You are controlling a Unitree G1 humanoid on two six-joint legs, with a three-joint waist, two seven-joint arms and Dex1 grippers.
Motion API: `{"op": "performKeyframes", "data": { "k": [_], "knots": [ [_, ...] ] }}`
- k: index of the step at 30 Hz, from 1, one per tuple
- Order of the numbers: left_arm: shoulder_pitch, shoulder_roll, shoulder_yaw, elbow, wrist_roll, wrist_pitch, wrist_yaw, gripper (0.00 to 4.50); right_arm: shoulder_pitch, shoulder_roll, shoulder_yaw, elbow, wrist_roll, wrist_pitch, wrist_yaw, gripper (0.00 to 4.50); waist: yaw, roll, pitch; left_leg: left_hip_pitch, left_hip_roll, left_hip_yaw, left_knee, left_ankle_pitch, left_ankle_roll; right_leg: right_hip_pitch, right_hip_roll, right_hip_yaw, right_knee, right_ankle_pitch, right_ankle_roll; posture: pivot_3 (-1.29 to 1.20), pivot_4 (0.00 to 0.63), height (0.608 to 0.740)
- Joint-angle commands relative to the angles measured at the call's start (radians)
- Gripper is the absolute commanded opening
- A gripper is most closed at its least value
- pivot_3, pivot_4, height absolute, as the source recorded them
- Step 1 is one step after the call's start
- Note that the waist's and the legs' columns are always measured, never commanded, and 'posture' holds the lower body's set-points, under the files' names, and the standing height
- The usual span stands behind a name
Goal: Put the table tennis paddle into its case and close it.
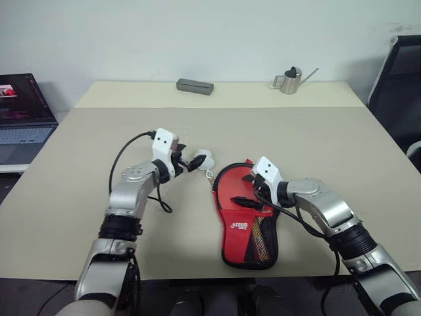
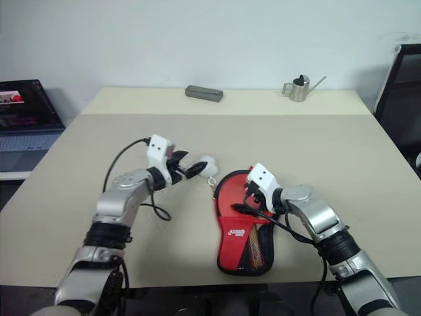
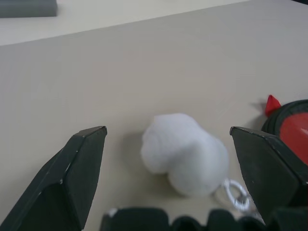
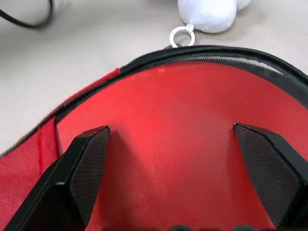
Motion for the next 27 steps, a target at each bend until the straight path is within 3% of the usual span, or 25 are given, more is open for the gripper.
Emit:
{"op": "performKeyframes", "data": {
  "k": [1,9,20,23,27],
  "knots": [
    [-0.059,-0.022,-0.003,0.086,0.029,-0.056,0.006,4.50,0.019,0.013,-0.014,-0.023,-0.013,0.014,-0.001,4.48,0.000,0.000,0.000,0.000,0.000,0.000,0.000,0.000,0.000,0.000,0.000,0.000,0.000,0.000,0.000,0.00,0.150,0.740],
    [-0.138,-0.057,-0.015,0.316,0.067,-0.109,-0.056,4.50,0.036,0.038,-0.031,-0.046,-0.023,0.037,-0.019,4.48,-0.005,0.000,0.000,0.000,0.000,0.000,0.000,0.000,0.000,0.000,0.000,0.000,0.000,0.000,0.000,0.00,0.150,0.740],
    [-0.125,-0.072,-0.017,0.336,0.061,-0.103,-0.130,4.50,0.047,0.072,-0.057,-0.062,-0.031,0.052,-0.041,4.48,-0.008,0.000,0.000,0.000,0.000,0.000,0.000,0.000,0.000,0.000,0.000,0.000,0.001,0.000,0.000,0.00,0.150,0.740],
    [-0.123,-0.073,-0.013,0.336,0.061,-0.115,-0.127,3.92,0.050,0.080,-0.066,-0.058,-0.036,0.048,-0.050,4.50,-0.008,0.000,0.000,0.000,0.000,0.000,0.000,0.000,0.000,0.000,0.000,0.000,0.001,0.000,0.000,0.00,0.150,0.740],
    [-0.119,-0.076,-0.007,0.333,0.052,-0.115,-0.135,2.59,0.055,0.093,-0.082,-0.059,-0.033,0.055,-0.064,4.50,-0.008,0.000,0.000,0.000,0.000,-0.001,0.000,0.000,-0.001,0.000,0.000,0.000,0.001,0.000,0.000,0.00,0.150,0.740]
  ]
}}
